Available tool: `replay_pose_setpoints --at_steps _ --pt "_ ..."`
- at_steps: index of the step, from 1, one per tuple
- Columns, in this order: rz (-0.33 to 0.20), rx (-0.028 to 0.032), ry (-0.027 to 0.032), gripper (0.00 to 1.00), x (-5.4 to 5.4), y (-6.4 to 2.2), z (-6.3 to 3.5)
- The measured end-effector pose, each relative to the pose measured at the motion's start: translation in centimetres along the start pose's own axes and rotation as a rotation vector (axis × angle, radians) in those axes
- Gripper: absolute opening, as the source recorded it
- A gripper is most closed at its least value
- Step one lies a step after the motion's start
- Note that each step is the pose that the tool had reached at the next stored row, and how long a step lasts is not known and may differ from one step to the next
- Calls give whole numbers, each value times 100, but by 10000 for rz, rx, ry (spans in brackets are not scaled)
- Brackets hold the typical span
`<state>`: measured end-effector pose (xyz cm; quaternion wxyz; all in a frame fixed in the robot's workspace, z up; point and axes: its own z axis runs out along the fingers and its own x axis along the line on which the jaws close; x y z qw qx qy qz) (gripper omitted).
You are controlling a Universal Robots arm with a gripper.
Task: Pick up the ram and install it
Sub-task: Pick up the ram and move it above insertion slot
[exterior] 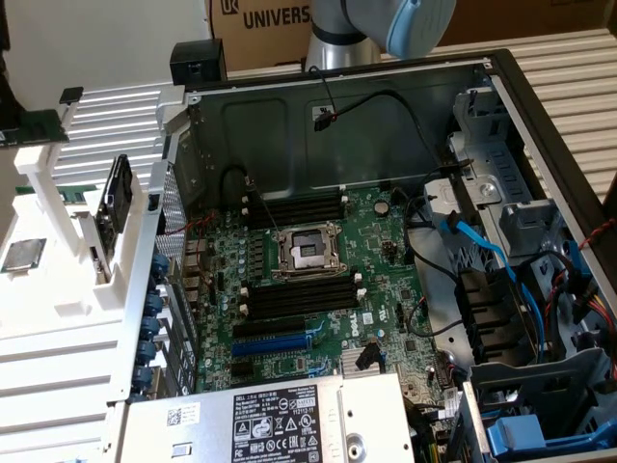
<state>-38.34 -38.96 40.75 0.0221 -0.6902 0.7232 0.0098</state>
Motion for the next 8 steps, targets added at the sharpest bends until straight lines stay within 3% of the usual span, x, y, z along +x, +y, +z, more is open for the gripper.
replay_pose_setpoints --at_steps 2,6,8 --pt "0 0 0 12 -7 -122 -24" --pt "0 0 0 12 -15 -280 -32" --pt "0 0 0 12 -25 -462 -42"
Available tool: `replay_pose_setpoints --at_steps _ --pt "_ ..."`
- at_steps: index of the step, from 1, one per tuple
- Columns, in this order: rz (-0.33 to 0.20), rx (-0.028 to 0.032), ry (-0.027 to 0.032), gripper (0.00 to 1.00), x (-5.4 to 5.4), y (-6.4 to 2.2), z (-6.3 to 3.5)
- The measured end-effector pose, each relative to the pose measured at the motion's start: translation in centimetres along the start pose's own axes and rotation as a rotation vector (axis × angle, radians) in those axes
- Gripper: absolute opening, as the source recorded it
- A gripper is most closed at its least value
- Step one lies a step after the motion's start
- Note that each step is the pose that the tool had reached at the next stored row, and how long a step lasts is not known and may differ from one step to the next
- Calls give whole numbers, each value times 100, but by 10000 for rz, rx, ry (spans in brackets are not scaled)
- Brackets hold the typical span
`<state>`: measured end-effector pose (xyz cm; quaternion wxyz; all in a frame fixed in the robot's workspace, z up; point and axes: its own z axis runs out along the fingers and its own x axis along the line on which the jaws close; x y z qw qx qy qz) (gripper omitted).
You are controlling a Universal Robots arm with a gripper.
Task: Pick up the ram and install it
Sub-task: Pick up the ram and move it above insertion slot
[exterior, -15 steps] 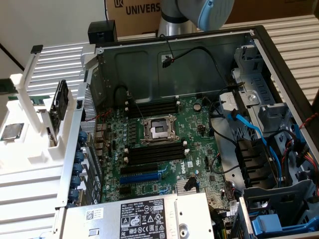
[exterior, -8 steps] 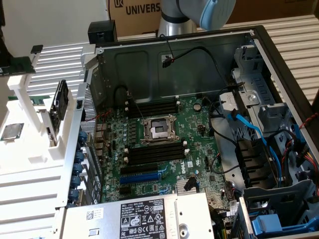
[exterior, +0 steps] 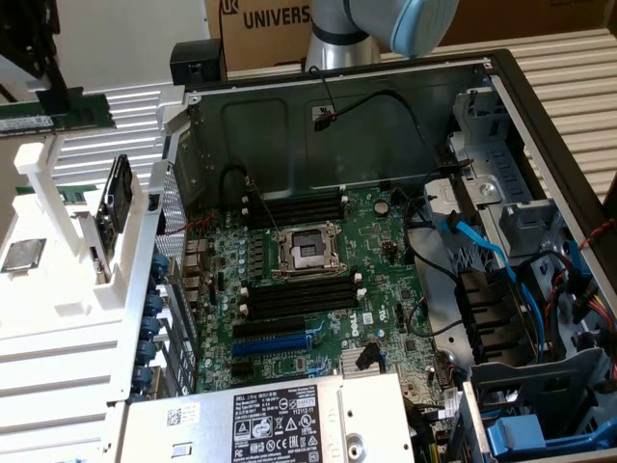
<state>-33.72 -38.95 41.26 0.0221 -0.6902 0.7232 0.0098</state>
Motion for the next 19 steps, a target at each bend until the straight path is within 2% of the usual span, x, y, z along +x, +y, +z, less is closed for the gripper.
replay_pose_setpoints --at_steps 10,12,13,15,18,19 --pt "1 1 -1 12 -44 -911 -34" --pt "-1 0 0 12 -49 -1003 -36" --pt "0 0 0 12 -53 -1094 -36" --pt "0 0 0 12 -57 -1182 -36" --pt "0 0 0 12 -70 -1457 -32" --pt "0 0 0 12 -72 -1501 -31"
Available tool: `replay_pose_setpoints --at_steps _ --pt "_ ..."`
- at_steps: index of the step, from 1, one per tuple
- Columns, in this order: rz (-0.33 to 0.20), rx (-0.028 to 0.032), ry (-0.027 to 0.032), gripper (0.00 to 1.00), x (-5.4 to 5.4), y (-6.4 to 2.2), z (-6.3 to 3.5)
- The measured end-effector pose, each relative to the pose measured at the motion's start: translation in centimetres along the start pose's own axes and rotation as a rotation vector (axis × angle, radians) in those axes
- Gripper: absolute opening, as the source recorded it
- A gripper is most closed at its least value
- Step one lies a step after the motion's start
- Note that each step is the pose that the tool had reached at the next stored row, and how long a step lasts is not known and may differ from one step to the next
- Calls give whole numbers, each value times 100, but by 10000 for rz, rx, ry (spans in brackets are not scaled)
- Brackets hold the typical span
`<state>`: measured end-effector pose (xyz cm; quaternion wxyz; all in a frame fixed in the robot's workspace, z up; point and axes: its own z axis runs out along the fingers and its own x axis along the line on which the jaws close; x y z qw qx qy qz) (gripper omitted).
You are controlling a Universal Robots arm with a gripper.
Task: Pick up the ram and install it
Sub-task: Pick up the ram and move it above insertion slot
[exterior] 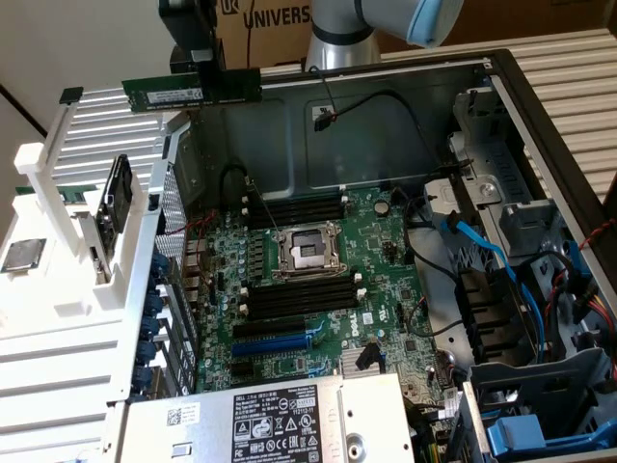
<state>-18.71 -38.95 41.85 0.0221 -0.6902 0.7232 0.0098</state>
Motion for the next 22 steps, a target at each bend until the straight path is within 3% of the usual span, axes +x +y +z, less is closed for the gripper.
replay_pose_setpoints --at_steps 2,6,7,13,18,22 --pt "-1 0 -1 12 -7 -139 3" --pt "0 0 0 12 -15 -321 6" --pt "-1 0 0 12 -19 -411 8" --pt "-2 1 -1 12 -14 -726 30" --pt "-1 23 -2 12 123 -835 108" --pt "-3 61 -3 12 193 -907 268"
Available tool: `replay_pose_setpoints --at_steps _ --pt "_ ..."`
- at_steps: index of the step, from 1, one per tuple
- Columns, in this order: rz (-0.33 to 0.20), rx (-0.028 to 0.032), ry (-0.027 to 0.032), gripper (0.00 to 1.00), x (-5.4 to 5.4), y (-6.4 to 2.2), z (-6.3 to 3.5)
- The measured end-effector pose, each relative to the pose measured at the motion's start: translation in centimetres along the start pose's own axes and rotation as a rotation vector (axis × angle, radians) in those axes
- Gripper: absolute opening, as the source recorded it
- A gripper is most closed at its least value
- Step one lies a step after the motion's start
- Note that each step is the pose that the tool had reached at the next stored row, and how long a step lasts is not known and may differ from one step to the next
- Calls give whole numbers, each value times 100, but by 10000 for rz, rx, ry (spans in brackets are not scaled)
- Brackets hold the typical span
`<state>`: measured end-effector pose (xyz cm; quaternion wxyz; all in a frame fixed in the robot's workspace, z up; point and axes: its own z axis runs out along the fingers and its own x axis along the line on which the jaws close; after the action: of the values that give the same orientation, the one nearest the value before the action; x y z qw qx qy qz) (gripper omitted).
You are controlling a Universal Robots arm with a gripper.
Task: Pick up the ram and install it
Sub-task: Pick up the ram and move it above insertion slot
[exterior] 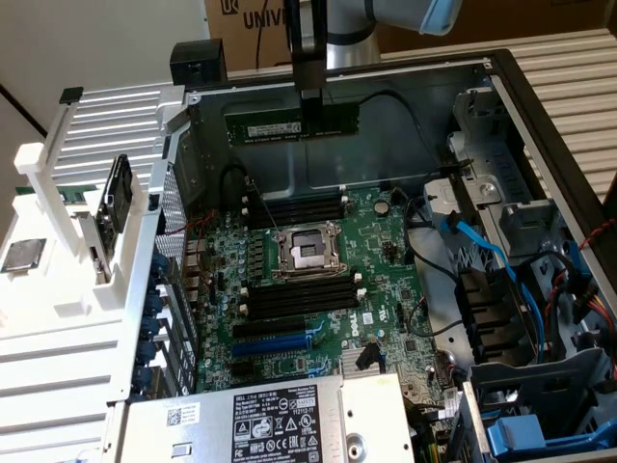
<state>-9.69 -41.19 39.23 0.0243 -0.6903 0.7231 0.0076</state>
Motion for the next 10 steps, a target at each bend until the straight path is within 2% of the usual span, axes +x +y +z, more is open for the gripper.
replay_pose_setpoints --at_steps 10 --pt "-1 30 -1 12 13 -41 200"
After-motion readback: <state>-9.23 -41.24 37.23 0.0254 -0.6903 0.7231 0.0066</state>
